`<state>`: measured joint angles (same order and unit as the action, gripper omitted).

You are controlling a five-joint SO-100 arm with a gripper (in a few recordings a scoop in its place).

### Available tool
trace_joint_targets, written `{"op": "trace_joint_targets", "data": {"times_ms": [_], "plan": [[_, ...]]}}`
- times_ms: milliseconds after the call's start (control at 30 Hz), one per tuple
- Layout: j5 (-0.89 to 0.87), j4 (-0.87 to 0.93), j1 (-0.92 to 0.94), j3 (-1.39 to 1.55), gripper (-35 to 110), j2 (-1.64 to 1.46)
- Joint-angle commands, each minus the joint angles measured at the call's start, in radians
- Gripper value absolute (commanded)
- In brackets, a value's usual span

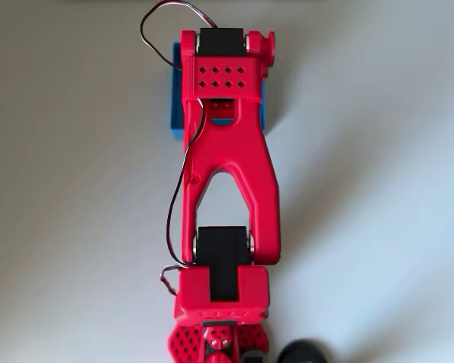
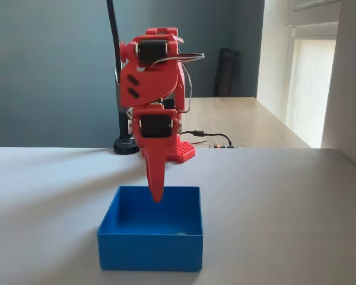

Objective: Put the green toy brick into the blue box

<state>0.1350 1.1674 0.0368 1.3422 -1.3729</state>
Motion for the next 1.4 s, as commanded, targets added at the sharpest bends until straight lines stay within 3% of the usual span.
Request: {"op": "trace_joint_targets", "data": {"times_ms": [0, 267, 667, 967, 1367], "plan": [[0.015, 0.031, 0.000, -0.049, 24, -0.041], [-0.023, 0.097, -0.009, -0.063, 1, -0.054], [-0.025, 0.152, -0.015, -0.066, 0, -0.187], [-0.089, 0.089, -0.037, 0.195, 0, -0.495], [-0.097, -0.138, -0.041, 0.808, 0, -1.037]]}}
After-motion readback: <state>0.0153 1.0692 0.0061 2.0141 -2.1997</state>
